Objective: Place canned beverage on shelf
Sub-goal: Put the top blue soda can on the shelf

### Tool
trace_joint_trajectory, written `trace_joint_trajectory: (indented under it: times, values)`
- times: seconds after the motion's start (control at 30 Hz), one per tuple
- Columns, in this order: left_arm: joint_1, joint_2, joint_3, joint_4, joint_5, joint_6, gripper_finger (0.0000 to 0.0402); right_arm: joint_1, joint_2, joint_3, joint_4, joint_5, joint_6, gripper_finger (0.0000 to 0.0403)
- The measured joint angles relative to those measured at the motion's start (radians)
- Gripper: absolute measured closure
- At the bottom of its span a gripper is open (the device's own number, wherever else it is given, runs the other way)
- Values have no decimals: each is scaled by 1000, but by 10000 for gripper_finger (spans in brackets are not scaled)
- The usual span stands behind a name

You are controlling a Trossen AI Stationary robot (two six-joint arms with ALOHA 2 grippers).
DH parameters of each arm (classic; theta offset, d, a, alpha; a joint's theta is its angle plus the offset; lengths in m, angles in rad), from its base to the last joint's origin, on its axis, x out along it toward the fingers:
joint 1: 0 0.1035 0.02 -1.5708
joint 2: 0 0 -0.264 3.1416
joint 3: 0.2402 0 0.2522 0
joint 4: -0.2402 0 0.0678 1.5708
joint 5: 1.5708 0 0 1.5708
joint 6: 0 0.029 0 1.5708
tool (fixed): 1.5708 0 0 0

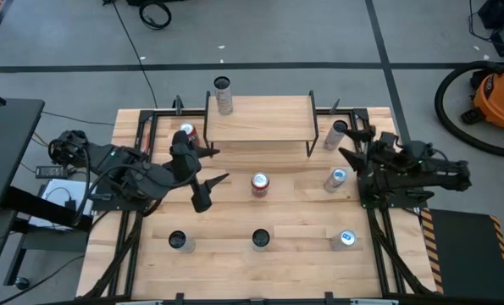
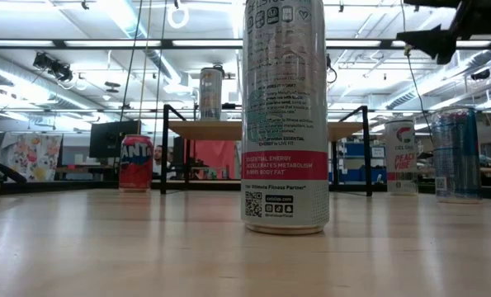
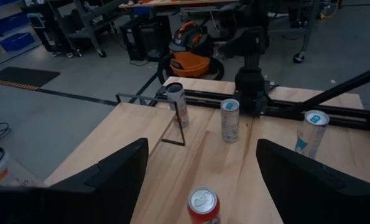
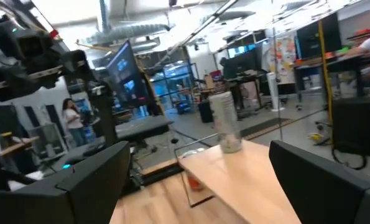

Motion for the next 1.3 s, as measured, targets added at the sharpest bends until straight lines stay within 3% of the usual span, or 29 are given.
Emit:
trace_joint_trajectory:
  times: [0.4, 0.6, 0.9, 1.1, 1.3]
  values:
    - [0, 0, 0, 0, 0, -26, 91, 0, 0, 119, -185, 48, -31, 8]
    - [0, 0, 0, 6, 0, -26, 91, 0, 0, 167, -361, 52, -30, 8]
    - [0, 0, 0, 8, 0, -27, 91, 0, 0, 237, -585, 3, 115, 8]
    - [1, 0, 0, 16, 0, -27, 91, 0, 0, 258, -722, -111, 275, 8]
    - [1, 0, 0, 38, 0, -27, 91, 0, 5, 258, -758, -97, 381, 8]
